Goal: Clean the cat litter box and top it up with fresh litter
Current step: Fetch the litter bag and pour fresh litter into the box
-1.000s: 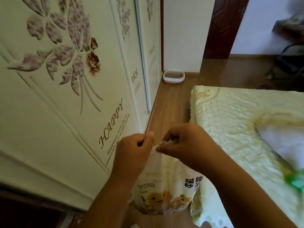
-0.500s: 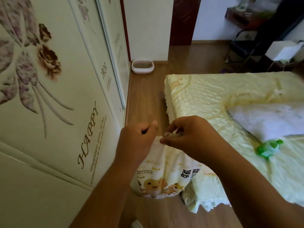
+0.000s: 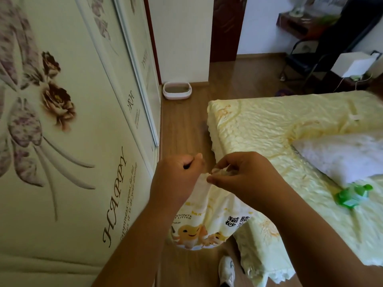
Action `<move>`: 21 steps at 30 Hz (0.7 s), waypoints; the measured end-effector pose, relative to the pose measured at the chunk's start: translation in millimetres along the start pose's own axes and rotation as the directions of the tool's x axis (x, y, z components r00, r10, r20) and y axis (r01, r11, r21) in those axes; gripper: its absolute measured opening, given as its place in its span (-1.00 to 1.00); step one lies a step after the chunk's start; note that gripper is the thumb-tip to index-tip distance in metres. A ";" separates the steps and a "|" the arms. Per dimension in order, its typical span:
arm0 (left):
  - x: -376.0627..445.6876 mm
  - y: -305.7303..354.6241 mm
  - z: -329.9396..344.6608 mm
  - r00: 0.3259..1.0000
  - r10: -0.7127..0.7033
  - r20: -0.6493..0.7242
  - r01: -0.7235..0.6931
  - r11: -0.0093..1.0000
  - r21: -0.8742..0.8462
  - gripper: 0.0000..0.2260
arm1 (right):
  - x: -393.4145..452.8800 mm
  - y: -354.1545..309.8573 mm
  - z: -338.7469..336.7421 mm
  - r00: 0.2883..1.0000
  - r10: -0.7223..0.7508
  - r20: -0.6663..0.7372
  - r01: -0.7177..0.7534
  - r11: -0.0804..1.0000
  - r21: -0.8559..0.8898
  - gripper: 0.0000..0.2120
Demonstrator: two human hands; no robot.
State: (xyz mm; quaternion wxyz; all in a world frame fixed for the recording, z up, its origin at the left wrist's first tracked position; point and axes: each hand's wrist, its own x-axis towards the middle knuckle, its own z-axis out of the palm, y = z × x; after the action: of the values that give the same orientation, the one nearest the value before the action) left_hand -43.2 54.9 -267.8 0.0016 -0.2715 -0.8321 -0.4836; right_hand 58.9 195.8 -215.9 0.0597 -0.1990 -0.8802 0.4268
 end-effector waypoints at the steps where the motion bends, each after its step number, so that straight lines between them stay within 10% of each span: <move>1: 7.8 -1.2 3.2 1.000 -0.005 -0.005 0.005 1.000 -0.001 -0.52 | 9.6 1.0 -1.5 1.000 -0.001 0.013 0.001 1.000 0.003 -0.88; 21: 172.9 -12.6 72.4 0.967 -0.183 -0.177 0.176 0.983 -0.055 -0.48 | 220.7 22.7 -60.1 0.958 -0.127 0.255 0.166 0.976 -0.137 -0.86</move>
State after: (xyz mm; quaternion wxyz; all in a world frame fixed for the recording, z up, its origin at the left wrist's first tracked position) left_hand -177.5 186.2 -270.6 0.0281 -0.1499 -0.8402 -0.5204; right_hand -119.5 340.8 -210.0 -0.0336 -0.0828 -0.9241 0.3717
